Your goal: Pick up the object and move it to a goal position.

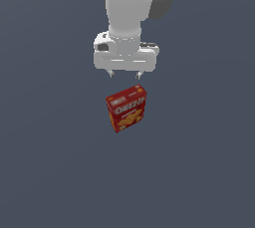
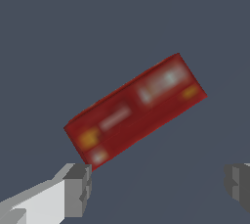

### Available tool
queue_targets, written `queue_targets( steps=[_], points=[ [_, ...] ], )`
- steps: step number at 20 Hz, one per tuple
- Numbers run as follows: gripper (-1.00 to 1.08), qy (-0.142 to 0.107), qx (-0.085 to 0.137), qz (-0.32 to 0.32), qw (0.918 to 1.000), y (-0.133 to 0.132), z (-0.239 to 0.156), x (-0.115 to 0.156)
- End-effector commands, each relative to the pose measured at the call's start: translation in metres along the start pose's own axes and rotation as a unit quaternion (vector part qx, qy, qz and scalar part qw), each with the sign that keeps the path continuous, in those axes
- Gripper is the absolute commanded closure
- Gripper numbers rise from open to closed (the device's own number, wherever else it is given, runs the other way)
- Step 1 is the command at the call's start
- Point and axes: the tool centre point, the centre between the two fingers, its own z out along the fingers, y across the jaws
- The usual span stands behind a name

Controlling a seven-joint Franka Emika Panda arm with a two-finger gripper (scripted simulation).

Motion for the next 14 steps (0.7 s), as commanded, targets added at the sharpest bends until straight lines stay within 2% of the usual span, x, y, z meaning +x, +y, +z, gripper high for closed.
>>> queue_targets(
  steps=[1, 7, 14],
  points=[
    [-0.92, 0.000, 0.000, 0.019, 0.9998, 0.000, 0.002, 0.001],
    [-0.92, 0.002, 0.001, 0.084, 0.9964, -0.002, 0.008, 0.006],
    [-0.92, 0.004, 0.003, 0.172, 0.9850, -0.003, 0.016, 0.012]
  ],
)
